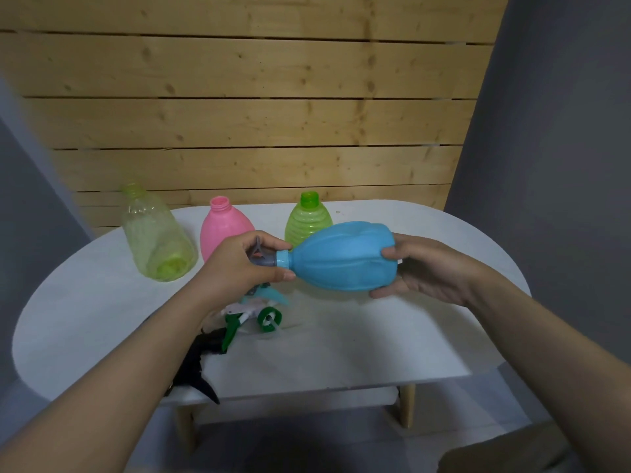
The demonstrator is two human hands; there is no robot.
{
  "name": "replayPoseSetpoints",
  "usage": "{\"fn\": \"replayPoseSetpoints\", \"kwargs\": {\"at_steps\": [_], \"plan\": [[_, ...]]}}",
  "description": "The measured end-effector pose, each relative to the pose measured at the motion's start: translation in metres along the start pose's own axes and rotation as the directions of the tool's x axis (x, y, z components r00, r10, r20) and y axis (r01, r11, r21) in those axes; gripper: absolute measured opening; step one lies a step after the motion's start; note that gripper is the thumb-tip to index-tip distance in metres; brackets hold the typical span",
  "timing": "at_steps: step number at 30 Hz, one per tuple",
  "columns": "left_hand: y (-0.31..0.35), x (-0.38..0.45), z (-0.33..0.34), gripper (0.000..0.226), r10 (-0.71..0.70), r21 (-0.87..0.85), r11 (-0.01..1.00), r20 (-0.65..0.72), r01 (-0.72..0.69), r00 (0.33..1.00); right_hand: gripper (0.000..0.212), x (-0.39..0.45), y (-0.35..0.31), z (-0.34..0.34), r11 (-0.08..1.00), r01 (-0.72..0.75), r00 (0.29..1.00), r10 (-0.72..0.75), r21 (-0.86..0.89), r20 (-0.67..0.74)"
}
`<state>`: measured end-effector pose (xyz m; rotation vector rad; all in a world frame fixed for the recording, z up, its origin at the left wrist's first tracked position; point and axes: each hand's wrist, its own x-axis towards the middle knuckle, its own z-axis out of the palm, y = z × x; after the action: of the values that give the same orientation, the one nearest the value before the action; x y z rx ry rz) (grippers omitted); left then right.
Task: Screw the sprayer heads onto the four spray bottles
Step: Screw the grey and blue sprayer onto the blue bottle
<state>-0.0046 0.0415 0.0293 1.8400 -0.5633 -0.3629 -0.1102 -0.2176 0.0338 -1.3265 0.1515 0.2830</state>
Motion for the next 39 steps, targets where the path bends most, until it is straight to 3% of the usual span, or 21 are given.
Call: {"fn": "replayPoseSetpoints", "kwargs": {"at_steps": [3,5,7,11,16,18,21,23,26,31,36,39], "plan": [[-0.003,-0.001,-0.002,0.037,0.014,0.011,1.0,-0.001,-0.014,1.0,0.048,-0.002,0.0,0.004,0.975,0.049,0.991,-0.074,-0.215,-0.11],[-0.004,-0.002,-0.003,0.037,0.022,0.01,1.0,-0.003,-0.022,1.0,0.048,-0.002,0.004,0.008,0.92,0.011,0.976,-0.096,-0.392,-0.197],[-0.004,-0.003,-0.004,0.038,0.023,0.013,1.0,0.0,-0.023,1.0,0.054,-0.001,0.008,0.011,0.889,-0.044,0.969,-0.072,-0.455,-0.234],[-0.005,-0.002,-0.004,0.037,-0.009,0.048,0.999,0.004,0.009,1.0,0.053,0.001,0.012,0.012,0.961,-0.01,0.977,-0.049,-0.275,-0.207],[-0.005,0.0,-0.007,0.035,-0.052,0.034,0.998,-0.032,0.053,0.998,0.063,0.0,0.011,0.006,0.998,0.044,0.999,-0.044,-0.037,-0.013],[-0.005,0.0,-0.009,0.036,-0.042,0.017,0.999,-0.014,0.042,0.999,0.073,-0.002,0.01,0.002,0.988,0.083,0.996,-0.079,-0.133,0.037],[-0.004,-0.002,-0.01,0.037,-0.007,-0.002,1.0,0.016,0.007,1.0,0.057,-0.004,0.008,0.006,0.942,0.098,0.994,-0.108,-0.322,-0.013],[-0.003,-0.003,-0.009,0.037,0.011,-0.001,1.0,0.038,-0.011,0.999,0.059,-0.005,0.008,0.01,0.907,0.068,0.992,-0.104,-0.415,-0.064],[-0.004,-0.004,-0.007,0.037,0.026,0.012,1.0,0.058,-0.027,0.998,0.057,-0.004,0.011,0.012,0.915,0.046,0.99,-0.094,-0.4,-0.101],[-0.007,-0.003,-0.005,0.035,0.005,0.016,1.0,0.04,-0.005,0.999,0.05,0.0,0.016,0.016,0.916,0.146,0.963,-0.219,-0.375,-0.159],[-0.006,-0.001,-0.012,0.032,-0.036,0.01,0.999,0.023,0.036,0.999,0.07,-0.002,0.015,0.01,0.938,0.18,0.981,-0.194,-0.295,-0.018],[-0.005,-0.002,-0.012,0.034,-0.002,0.009,1.0,0.042,0.001,0.999,0.055,-0.003,0.013,0.013,0.915,0.149,0.981,-0.183,-0.375,-0.057]]}}
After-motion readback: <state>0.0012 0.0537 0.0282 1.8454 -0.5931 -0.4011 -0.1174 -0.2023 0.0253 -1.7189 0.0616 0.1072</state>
